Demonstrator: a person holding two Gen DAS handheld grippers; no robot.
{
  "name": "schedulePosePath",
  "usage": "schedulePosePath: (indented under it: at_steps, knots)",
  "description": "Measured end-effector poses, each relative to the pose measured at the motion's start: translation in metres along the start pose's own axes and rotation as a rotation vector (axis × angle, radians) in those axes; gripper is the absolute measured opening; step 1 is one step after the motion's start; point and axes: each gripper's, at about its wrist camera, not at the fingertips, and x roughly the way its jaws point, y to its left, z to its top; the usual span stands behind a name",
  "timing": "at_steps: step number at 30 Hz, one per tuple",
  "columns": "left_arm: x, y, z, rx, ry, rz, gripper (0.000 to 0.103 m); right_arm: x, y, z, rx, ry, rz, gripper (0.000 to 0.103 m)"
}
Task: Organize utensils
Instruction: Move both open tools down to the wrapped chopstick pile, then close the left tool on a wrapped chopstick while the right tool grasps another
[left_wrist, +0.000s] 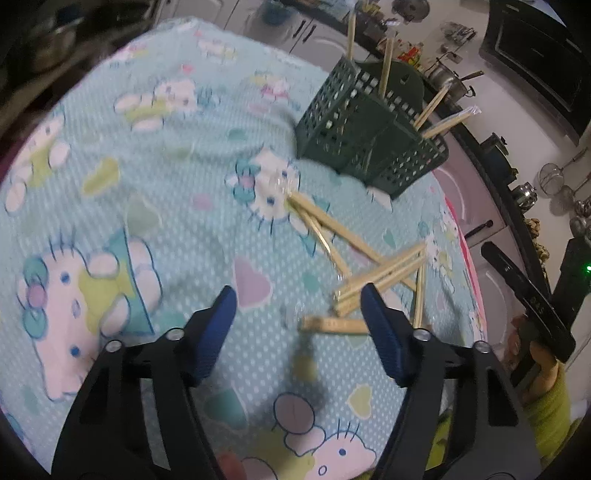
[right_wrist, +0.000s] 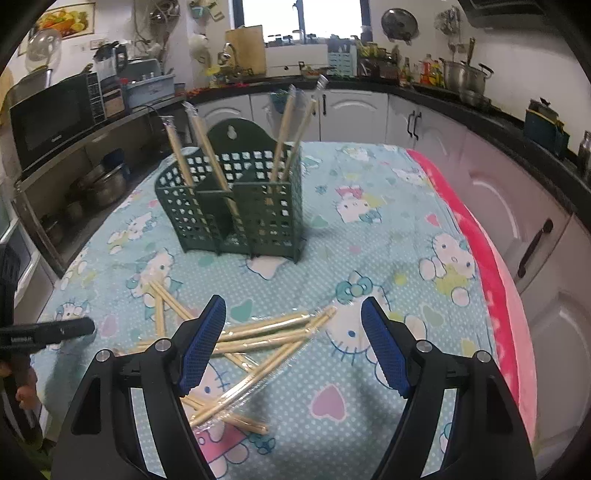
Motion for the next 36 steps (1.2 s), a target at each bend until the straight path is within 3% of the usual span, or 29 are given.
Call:
schedulePosePath:
  at_steps: [6, 13, 19, 24, 27, 29, 36]
  knots:
    - [0.014, 0.004, -0.01, -0.033, 0.044, -0.032, 0.048, 0.017, -0.012, -0.009, 0.035, 0.049, -0.011, 0.071]
    - [0.021, 0.003, -0.01, -0.038, 0.034, -0.032, 0.045, 0.039, -0.023, -0.02, 0.098, 0.122, 0.014, 0.064]
    - [0.024, 0.001, -0.01, -0.027, 0.026, -0.012, 0.035, 0.058, -0.032, -0.023, 0.155, 0.151, 0.042, 0.056]
    - [0.024, 0.001, -0.01, -0.023, 0.026, -0.022, 0.02, 0.07, -0.042, -0.023, 0.216, 0.164, 0.087, 0.047]
    - [0.027, -0.002, -0.011, -0.016, 0.037, -0.022, 0.02, 0.077, -0.047, -0.024, 0.237, 0.174, 0.102, 0.043]
    - [0.029, -0.003, -0.012, -0.012, 0.039, -0.021, 0.02, 0.08, -0.049, -0.025, 0.254, 0.184, 0.116, 0.035]
    - [0.03, -0.003, -0.012, -0.013, 0.038, -0.015, 0.019, 0.082, -0.05, -0.027, 0.259, 0.181, 0.137, 0.027]
